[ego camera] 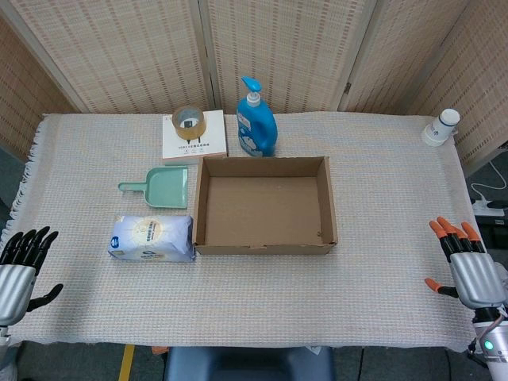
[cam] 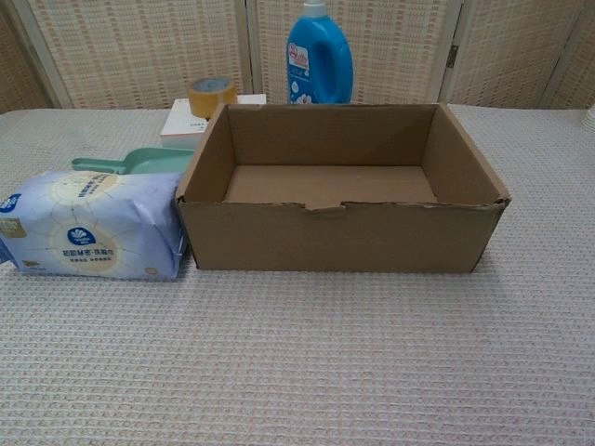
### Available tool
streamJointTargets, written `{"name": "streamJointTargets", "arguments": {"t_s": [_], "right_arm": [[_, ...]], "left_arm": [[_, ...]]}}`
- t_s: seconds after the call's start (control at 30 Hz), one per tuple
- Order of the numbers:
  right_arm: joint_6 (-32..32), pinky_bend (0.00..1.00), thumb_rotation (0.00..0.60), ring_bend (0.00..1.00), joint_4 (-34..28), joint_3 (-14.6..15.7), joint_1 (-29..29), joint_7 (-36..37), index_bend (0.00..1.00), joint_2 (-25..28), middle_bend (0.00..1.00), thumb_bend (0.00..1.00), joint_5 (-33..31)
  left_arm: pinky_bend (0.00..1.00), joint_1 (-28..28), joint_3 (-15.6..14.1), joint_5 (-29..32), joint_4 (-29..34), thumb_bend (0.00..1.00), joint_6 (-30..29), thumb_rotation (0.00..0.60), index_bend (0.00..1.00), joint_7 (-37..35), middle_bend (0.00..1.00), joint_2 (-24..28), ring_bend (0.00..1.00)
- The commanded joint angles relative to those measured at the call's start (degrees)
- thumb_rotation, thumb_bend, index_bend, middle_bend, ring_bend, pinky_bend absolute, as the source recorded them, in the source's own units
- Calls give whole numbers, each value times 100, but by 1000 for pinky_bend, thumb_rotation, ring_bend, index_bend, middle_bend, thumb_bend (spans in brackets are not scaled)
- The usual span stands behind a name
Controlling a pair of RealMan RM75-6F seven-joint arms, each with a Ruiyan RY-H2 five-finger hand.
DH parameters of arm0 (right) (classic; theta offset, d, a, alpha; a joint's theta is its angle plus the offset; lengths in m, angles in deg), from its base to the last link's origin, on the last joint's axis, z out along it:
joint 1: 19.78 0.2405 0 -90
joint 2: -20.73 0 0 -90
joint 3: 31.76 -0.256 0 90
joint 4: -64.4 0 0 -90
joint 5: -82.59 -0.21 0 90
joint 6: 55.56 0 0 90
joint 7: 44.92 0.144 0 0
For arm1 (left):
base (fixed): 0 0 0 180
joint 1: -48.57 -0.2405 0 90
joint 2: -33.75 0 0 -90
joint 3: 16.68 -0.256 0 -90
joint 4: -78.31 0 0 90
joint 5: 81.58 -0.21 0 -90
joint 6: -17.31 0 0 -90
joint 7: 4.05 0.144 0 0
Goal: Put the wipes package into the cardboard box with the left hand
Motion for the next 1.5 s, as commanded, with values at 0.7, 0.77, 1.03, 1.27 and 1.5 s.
{"name": "streamJointTargets", "arguments": {"t_s": [0.7,0.77,1.03,1.27,1.5], "right_arm": [[72,0,600,0,-54,52,-29,-3,56,21,0,0,112],[66,0,600,0,-56,49,-25,14,56,32,0,0,109],[-21,0,600,0,-36,60,8,124,56,64,0,0,103],[-14,0,600,0,-31,34,5,174,56,88,0,0,60],[-39,0,600,0,-22,17,14,183,50,89,0,0,13]], "left_arm": [[40,1045,349,1345,1858,176,1501,600,0,1359,0,-122,0],[40,1158,425,1558,1878,177,1527,600,0,1586,0,-325,0],[40,1507,616,1912,1841,176,1456,600,0,2284,0,-837,0],[38,1794,628,1837,1335,178,1559,600,0,2537,0,-1212,0],[31,2156,708,2496,832,178,1961,600,0,2906,0,-1387,0]]}}
